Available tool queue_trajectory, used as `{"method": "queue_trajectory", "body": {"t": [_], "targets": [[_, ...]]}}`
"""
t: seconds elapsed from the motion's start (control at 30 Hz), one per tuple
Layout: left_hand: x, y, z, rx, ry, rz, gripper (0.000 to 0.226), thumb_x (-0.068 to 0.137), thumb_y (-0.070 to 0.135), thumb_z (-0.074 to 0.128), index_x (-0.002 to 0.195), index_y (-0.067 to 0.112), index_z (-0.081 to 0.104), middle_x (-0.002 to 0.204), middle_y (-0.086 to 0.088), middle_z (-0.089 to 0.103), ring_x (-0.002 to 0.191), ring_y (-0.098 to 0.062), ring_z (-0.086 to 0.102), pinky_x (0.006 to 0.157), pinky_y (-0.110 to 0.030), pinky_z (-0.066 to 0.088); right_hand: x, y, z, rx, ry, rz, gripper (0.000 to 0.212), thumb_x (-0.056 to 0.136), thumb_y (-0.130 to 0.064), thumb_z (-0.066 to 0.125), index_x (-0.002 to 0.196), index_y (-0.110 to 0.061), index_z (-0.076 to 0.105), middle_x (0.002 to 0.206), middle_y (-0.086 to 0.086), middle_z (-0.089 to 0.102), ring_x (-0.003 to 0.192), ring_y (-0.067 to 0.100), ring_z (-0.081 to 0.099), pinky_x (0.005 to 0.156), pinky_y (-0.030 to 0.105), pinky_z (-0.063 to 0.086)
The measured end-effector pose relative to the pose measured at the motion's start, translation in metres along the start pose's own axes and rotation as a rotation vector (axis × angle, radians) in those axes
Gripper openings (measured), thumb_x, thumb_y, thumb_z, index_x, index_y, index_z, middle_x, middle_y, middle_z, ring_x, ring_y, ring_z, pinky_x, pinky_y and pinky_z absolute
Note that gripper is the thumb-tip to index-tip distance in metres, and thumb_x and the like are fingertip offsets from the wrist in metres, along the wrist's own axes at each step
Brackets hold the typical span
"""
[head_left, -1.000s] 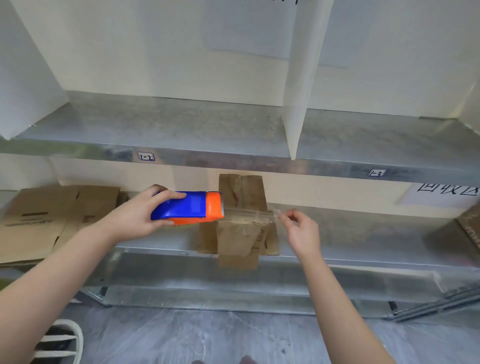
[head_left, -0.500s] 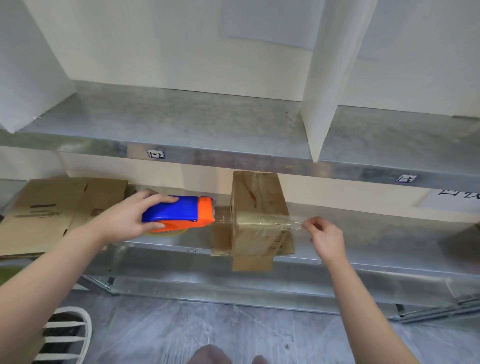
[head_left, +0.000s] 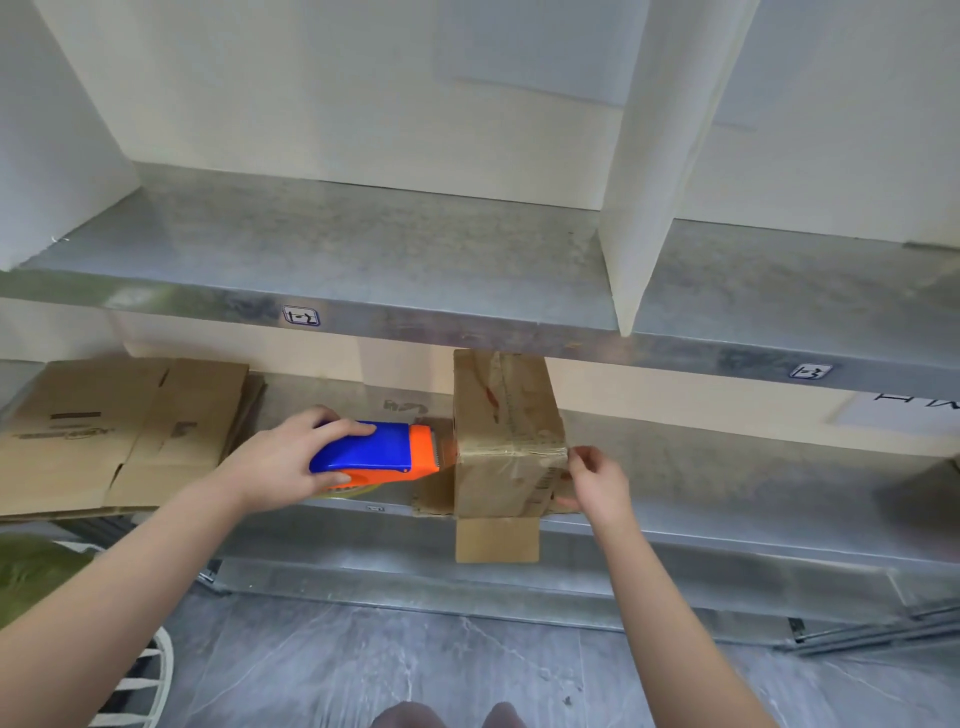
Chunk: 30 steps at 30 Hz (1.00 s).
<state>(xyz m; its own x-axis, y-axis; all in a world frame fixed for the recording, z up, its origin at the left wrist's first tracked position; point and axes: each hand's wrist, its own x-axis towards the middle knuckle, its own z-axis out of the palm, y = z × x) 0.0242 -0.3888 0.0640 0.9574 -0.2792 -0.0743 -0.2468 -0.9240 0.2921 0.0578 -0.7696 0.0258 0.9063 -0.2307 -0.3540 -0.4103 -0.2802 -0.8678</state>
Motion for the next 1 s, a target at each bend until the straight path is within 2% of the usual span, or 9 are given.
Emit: {"method": "queue_trajectory", "body": {"t": [0.07,0.13,0.23,0.33,0.43,0.57,0.7,0.8,1.0], "targets": [[0.003,0.005,0.000,0.033,0.010,0.007,0.062,0.086,0.050,0.063,0.139,0.053,0.032,0.128,0.010,0.041,0.116,-0.013,0.046,0.083,-0.032,0.047,-0.005,0.001,0.002,0.014,0.004,0.006,0.035,0.092,-0.028,0.065,0.120,-0.013,0.052,0.108,0.005,0.063,0.095,0.024,0.064,0.067,0.035,0.061],[0.005,0.009,-0.004,0.064,0.005,0.010,0.062,0.086,0.049,0.063,0.139,0.053,0.032,0.130,0.010,0.040,0.118,-0.014,0.045,0.083,-0.031,0.046,-0.010,0.004,0.000,-0.128,0.025,-0.055,0.040,0.087,-0.026,0.069,0.119,-0.022,0.046,0.105,0.001,0.064,0.096,0.023,0.065,0.076,0.036,0.058],[0.005,0.011,-0.008,0.091,-0.007,0.004,0.062,0.087,0.049,0.062,0.140,0.053,0.031,0.133,0.008,0.040,0.121,-0.014,0.043,0.086,-0.032,0.047,-0.017,0.006,-0.007,-0.167,0.048,-0.282,0.045,0.089,-0.001,0.052,0.128,-0.023,0.050,0.123,-0.006,0.060,0.116,0.017,0.058,0.098,0.029,0.046],[0.002,0.014,-0.012,0.100,-0.009,-0.015,0.062,0.086,0.049,0.062,0.140,0.053,0.031,0.133,0.008,0.040,0.122,-0.014,0.042,0.086,-0.031,0.047,-0.021,-0.010,-0.005,-0.247,-0.134,-0.551,0.049,0.097,-0.013,0.048,0.142,-0.033,0.044,0.147,-0.014,0.040,0.140,0.005,0.030,0.114,0.025,0.023],[-0.002,0.015,-0.013,0.090,-0.012,-0.043,0.062,0.086,0.049,0.063,0.140,0.053,0.031,0.131,0.008,0.039,0.120,-0.013,0.043,0.084,-0.030,0.046,-0.015,-0.020,0.008,-0.416,-0.254,-0.568,0.048,0.099,-0.036,0.051,0.146,-0.033,0.040,0.159,-0.011,0.022,0.145,0.007,0.022,0.111,0.020,0.021],[-0.018,0.007,-0.014,0.054,0.007,-0.111,0.063,0.086,0.048,0.064,0.139,0.053,0.031,0.129,0.011,0.038,0.115,-0.013,0.047,0.078,-0.029,0.045,-0.011,-0.017,0.010,-0.389,-0.247,-0.514,0.051,0.096,-0.036,0.058,0.144,-0.034,0.043,0.159,-0.015,0.021,0.143,0.007,0.028,0.109,0.017,0.024],[-0.032,-0.006,-0.022,0.013,0.019,-0.142,0.065,0.084,0.049,0.067,0.138,0.055,0.031,0.127,0.010,0.039,0.115,-0.014,0.047,0.083,-0.035,0.049,-0.012,-0.020,0.006,-0.411,-0.249,-0.489,0.050,0.094,-0.036,0.061,0.142,-0.035,0.048,0.158,-0.017,0.024,0.126,0.010,0.049,0.096,0.007,0.027],[-0.035,-0.008,-0.026,0.048,0.026,-0.122,0.064,0.085,0.046,0.067,0.139,0.054,0.033,0.130,0.010,0.039,0.117,-0.014,0.046,0.082,-0.035,0.049,-0.013,-0.022,0.005,-0.410,-0.252,-0.487,0.050,0.094,-0.035,0.062,0.141,-0.035,0.048,0.158,-0.017,0.024,0.122,0.016,0.052,0.088,-0.001,0.026],[-0.027,-0.009,-0.027,0.205,-0.032,-0.022,0.062,0.089,0.041,0.061,0.142,0.051,0.031,0.133,-0.001,0.040,0.114,-0.021,0.049,0.072,-0.030,0.045,-0.016,-0.024,0.006,-0.408,-0.252,-0.454,0.050,0.093,-0.033,0.063,0.140,-0.035,0.049,0.157,-0.019,0.024,0.122,0.014,0.053,0.090,0.003,0.027]]}}
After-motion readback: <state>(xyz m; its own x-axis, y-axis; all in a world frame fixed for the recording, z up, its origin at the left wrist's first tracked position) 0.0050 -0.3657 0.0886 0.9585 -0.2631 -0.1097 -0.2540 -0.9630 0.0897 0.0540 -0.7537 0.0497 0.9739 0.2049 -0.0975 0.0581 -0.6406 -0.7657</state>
